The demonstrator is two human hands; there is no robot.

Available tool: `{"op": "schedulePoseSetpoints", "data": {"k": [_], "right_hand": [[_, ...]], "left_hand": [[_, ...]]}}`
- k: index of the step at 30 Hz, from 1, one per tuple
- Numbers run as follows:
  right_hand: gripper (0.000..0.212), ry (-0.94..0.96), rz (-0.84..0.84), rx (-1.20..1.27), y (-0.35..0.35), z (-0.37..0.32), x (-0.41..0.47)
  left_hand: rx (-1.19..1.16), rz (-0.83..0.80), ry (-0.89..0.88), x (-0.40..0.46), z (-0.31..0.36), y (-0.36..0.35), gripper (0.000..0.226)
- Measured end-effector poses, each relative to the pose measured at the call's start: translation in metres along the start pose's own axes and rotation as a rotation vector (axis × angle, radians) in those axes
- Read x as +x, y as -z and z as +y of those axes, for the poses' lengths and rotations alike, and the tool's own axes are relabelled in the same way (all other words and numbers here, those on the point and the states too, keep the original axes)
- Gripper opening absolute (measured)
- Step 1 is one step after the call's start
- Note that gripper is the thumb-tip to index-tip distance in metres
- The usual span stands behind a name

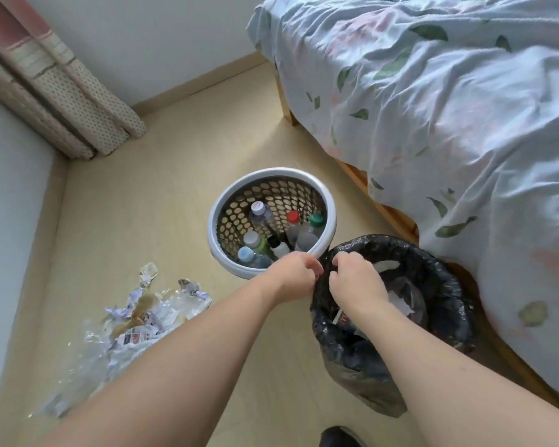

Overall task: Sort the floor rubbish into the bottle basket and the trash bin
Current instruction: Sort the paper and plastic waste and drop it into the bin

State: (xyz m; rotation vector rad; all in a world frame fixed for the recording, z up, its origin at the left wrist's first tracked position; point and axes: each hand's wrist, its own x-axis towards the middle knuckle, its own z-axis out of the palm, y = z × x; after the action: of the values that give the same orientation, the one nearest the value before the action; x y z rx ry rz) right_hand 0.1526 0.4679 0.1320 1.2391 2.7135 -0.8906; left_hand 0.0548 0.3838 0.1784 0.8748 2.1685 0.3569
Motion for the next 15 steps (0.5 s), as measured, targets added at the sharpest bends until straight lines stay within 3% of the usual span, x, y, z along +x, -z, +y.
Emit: {"op": "schedulePoseSetpoints", "data": {"k": [7,15], "right_hand": [[0.014,0.179,0.102,-0.203,-0.038,-0.071,0.002],[0.007,0.026,-0.185,-0.393,-0.056,-0.114,-0.027]], "left_hand": [[-0.333,0.168,0.071,-0.041,-0.097,0.045,0.032],[-0.442,0.275,0.231,-0.122,-0.225,0.075,0.033]]}}
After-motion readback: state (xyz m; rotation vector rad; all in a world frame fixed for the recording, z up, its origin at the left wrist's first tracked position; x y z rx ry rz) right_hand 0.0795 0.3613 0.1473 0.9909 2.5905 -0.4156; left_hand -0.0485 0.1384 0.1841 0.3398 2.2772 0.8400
